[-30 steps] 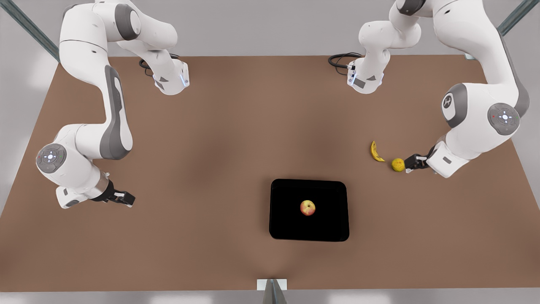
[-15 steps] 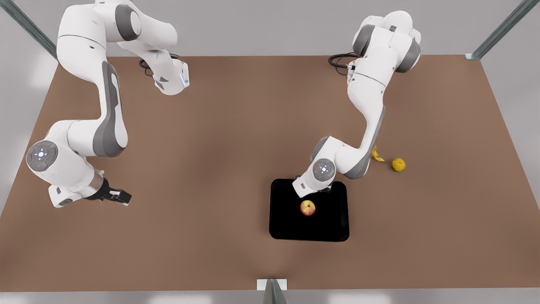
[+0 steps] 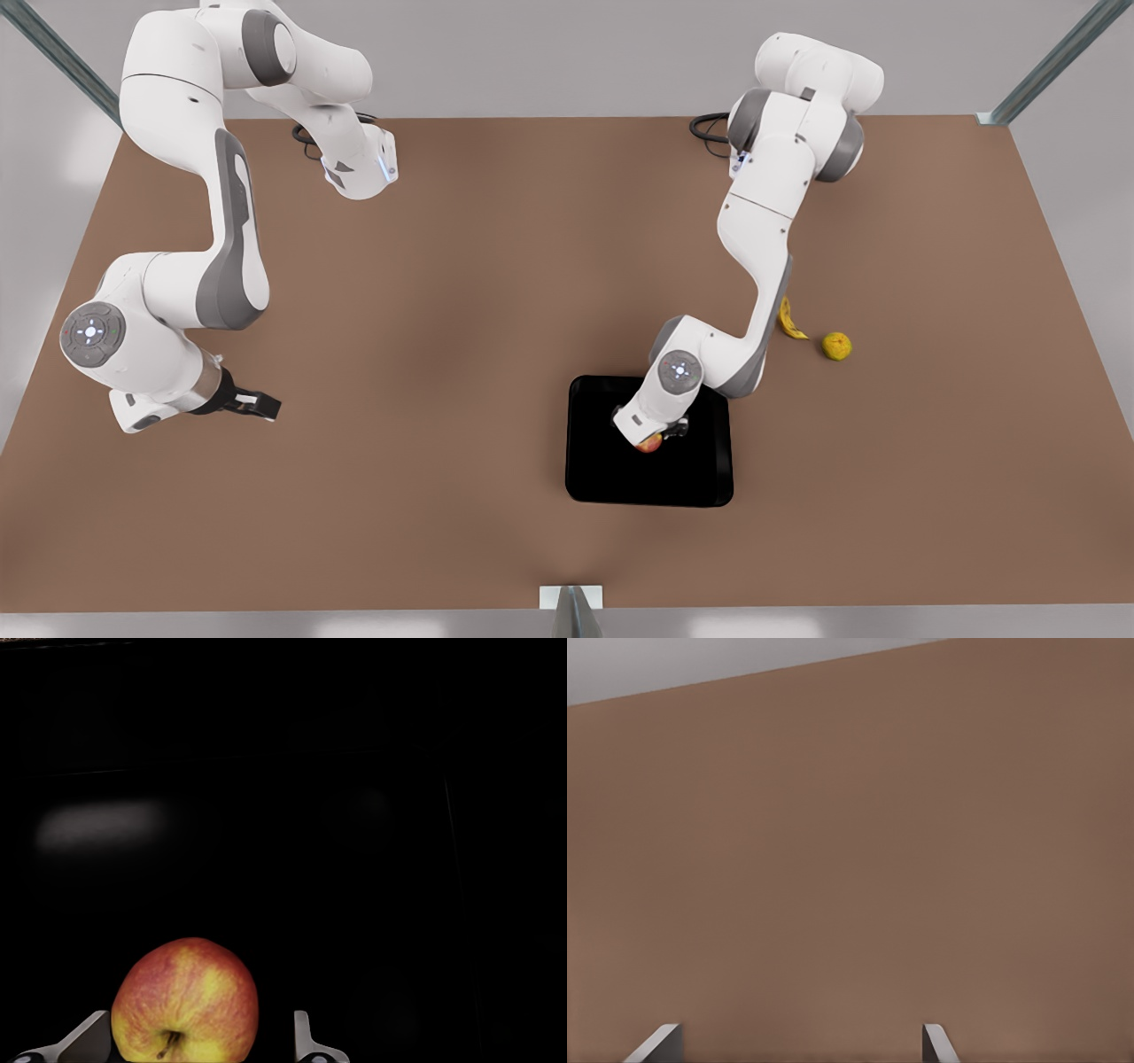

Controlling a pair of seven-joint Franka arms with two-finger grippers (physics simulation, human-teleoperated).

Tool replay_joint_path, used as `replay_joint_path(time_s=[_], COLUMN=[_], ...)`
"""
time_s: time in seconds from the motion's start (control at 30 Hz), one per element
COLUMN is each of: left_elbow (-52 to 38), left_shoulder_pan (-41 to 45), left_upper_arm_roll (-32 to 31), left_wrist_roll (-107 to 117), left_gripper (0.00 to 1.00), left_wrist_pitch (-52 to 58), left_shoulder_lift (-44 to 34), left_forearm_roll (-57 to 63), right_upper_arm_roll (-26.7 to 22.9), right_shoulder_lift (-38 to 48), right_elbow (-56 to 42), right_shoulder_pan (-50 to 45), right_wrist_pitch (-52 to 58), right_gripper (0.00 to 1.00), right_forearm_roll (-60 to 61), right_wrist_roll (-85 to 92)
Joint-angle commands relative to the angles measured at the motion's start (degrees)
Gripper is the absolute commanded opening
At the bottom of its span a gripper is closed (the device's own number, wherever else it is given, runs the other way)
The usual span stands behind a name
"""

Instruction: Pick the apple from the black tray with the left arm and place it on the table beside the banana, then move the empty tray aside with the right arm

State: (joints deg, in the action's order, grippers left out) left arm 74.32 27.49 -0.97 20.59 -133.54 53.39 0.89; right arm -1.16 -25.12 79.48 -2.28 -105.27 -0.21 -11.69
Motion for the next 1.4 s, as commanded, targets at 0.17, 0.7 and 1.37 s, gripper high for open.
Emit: replay_joint_path(time_s=[0.17,0.7,1.37], left_elbow=[-2.2,-2.3,10.9], left_shoulder_pan=[0.0,-12.4,-32.3], left_upper_arm_roll=[0.4,0.7,-3.4], left_wrist_roll=[5.5,-16.7,-25.3], left_gripper=[1.00,0.66,1.00], left_wrist_pitch=[-2.2,30.4,24.7], left_shoulder_lift=[2.0,-16.5,-28.8], left_forearm_roll=[2.5,2.7,-1.8], right_upper_arm_roll=[0.0,0.2,6.0], right_shoulder_lift=[0.1,0.0,-17.0], right_elbow=[0.0,0.0,-17.5], right_shoulder_pan=[0.0,-1.0,-27.1], right_wrist_pitch=[0.3,0.3,-17.3], right_gripper=[1.00,1.00,1.00], right_forearm_roll=[-0.1,-0.1,7.0], right_wrist_roll=[0.1,-0.4,-51.2])
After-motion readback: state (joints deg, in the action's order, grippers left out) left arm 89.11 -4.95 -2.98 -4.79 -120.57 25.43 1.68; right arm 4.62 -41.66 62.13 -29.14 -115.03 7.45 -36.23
